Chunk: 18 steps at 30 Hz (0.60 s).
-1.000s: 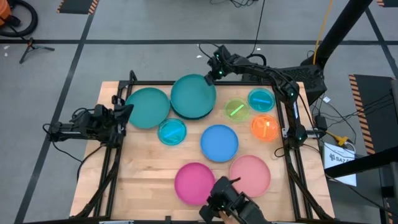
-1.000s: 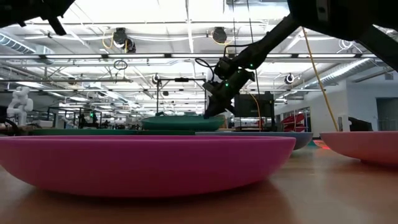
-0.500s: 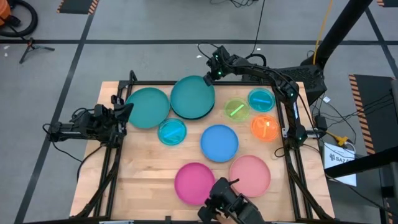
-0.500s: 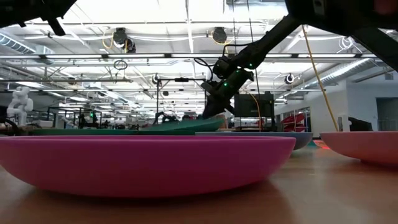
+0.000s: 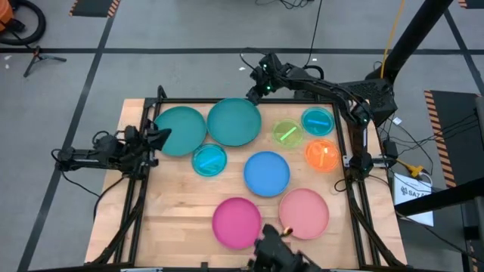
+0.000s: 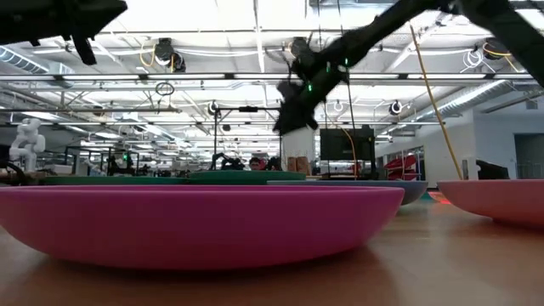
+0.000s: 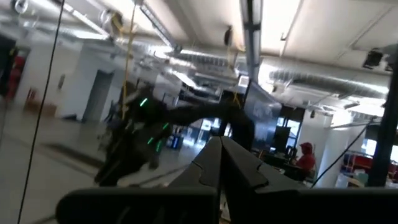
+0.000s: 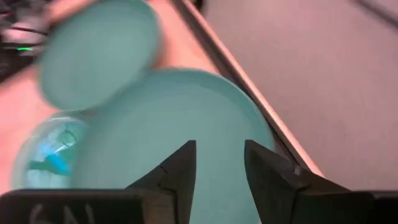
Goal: Stack plastic plates
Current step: Stack the green plate on top of the green plate
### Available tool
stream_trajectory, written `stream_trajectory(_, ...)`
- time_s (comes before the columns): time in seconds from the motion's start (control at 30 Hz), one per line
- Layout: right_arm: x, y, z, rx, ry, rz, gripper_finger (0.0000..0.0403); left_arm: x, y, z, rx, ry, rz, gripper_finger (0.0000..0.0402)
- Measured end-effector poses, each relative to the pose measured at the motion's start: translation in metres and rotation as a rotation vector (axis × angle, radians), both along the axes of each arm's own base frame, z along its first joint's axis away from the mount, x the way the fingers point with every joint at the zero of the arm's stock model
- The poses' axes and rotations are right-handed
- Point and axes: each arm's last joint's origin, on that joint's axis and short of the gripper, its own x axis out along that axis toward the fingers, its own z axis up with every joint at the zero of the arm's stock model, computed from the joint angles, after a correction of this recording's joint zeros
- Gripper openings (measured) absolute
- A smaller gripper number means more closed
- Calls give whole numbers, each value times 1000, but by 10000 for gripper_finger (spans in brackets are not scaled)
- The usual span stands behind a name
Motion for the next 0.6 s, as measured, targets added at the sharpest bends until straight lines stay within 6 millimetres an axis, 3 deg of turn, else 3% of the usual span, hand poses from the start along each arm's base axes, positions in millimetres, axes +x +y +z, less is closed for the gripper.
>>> stream_trajectory(0.13,-4,43,30,-110,-90,100,120,14,0,-7,-81,70,7,10)
stream_trajectory(0.23,-15,78,36,-160,-154,160,117,24,0,-12,-131,119,6,10)
stream_trajectory(0.43,-48,142,31,-250,-289,272,116,39,0,-10,-191,195,19,10)
stream_trajectory(0.6,-77,177,15,-325,-371,352,116,54,-1,8,-186,287,29,10)
